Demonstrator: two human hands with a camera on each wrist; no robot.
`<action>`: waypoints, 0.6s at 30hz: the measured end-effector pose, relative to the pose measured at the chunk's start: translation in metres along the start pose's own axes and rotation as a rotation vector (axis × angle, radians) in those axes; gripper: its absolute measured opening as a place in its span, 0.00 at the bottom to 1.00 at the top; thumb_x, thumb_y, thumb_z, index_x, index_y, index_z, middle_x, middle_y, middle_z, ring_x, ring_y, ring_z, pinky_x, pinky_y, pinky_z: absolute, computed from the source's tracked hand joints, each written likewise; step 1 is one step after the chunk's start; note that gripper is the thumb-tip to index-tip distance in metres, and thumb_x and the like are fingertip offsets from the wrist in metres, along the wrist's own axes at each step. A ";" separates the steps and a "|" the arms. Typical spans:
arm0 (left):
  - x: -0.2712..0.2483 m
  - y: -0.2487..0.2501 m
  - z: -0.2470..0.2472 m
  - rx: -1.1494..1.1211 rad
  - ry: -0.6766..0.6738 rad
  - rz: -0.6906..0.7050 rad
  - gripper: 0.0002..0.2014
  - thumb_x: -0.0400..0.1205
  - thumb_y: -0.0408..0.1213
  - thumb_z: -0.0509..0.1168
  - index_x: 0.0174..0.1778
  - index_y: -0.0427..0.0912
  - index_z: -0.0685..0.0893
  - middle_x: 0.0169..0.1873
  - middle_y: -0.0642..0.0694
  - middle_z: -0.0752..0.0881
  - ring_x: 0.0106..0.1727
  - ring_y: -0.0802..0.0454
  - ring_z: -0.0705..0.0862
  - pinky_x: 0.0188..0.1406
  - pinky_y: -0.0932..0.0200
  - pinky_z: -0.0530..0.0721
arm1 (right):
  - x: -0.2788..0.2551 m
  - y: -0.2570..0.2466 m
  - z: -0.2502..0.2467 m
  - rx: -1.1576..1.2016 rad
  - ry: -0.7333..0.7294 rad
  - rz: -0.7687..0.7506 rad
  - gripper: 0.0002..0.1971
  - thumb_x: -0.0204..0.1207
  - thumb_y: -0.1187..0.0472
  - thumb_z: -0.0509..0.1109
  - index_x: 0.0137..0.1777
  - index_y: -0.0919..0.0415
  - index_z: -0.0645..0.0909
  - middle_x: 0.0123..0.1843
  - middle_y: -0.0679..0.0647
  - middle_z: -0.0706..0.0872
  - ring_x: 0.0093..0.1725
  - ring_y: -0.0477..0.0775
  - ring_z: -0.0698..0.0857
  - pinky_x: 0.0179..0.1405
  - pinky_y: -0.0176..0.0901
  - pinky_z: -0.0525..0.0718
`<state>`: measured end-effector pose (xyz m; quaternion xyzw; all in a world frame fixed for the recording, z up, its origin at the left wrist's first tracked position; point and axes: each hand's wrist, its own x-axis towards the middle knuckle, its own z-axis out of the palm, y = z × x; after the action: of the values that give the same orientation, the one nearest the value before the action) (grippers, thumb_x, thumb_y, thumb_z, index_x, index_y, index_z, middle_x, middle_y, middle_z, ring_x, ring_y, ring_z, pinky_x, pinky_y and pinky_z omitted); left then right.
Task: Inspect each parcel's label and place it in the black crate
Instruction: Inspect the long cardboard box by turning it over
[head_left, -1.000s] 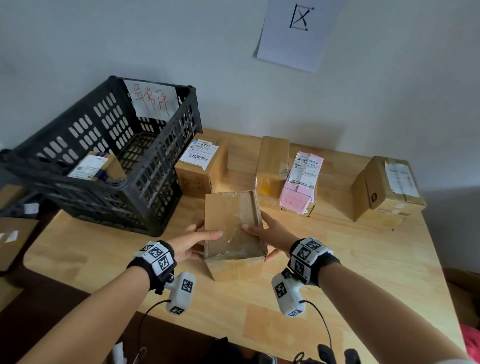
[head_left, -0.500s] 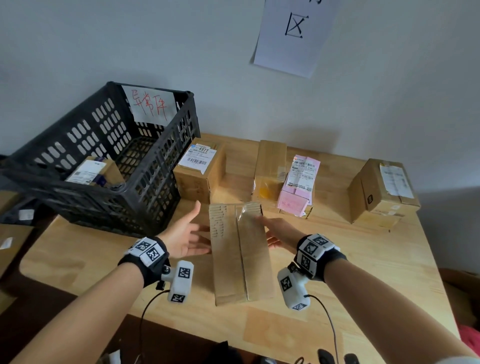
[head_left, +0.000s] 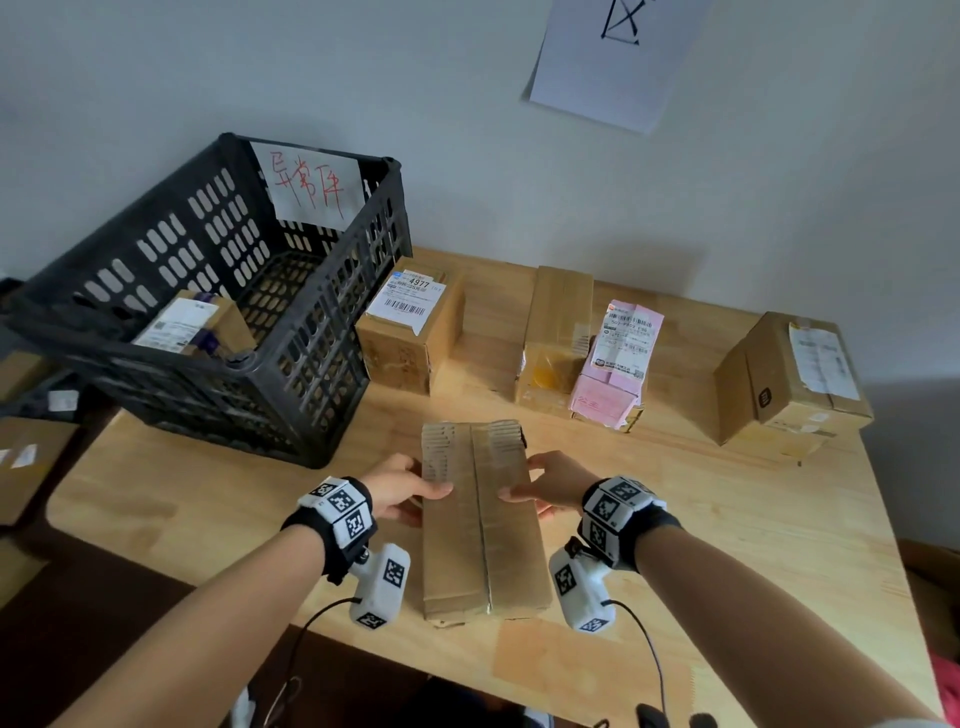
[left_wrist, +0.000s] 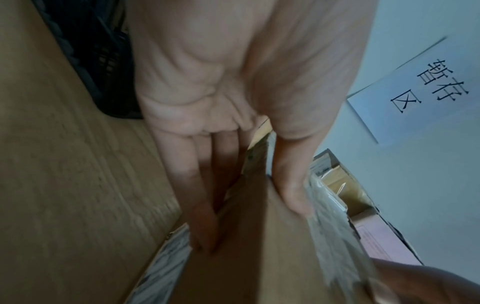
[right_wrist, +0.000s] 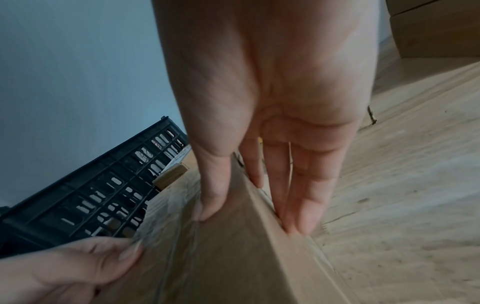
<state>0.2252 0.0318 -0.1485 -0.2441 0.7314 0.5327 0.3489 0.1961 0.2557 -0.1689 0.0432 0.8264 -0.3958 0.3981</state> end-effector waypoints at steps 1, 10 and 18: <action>0.001 0.002 0.001 0.009 -0.002 0.001 0.12 0.75 0.30 0.74 0.48 0.41 0.77 0.46 0.43 0.86 0.49 0.47 0.85 0.44 0.51 0.88 | 0.001 -0.001 -0.001 -0.014 -0.018 0.016 0.29 0.70 0.52 0.78 0.70 0.61 0.77 0.52 0.58 0.89 0.45 0.53 0.90 0.46 0.42 0.90; 0.005 0.005 0.001 0.007 -0.016 -0.018 0.11 0.76 0.28 0.72 0.52 0.37 0.81 0.44 0.40 0.88 0.45 0.46 0.87 0.45 0.47 0.89 | -0.007 -0.003 -0.005 -0.100 -0.090 0.165 0.40 0.67 0.33 0.72 0.67 0.67 0.78 0.54 0.62 0.89 0.44 0.58 0.90 0.53 0.54 0.88; -0.004 -0.014 0.001 -0.157 -0.199 -0.267 0.33 0.75 0.62 0.66 0.61 0.35 0.77 0.52 0.34 0.84 0.51 0.39 0.83 0.48 0.45 0.81 | -0.020 -0.002 0.015 0.233 -0.218 0.273 0.45 0.71 0.26 0.57 0.71 0.67 0.70 0.53 0.75 0.85 0.44 0.66 0.90 0.60 0.64 0.84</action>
<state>0.2380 0.0281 -0.1541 -0.3115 0.6105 0.5585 0.4672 0.2188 0.2489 -0.1595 0.1576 0.7136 -0.4333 0.5274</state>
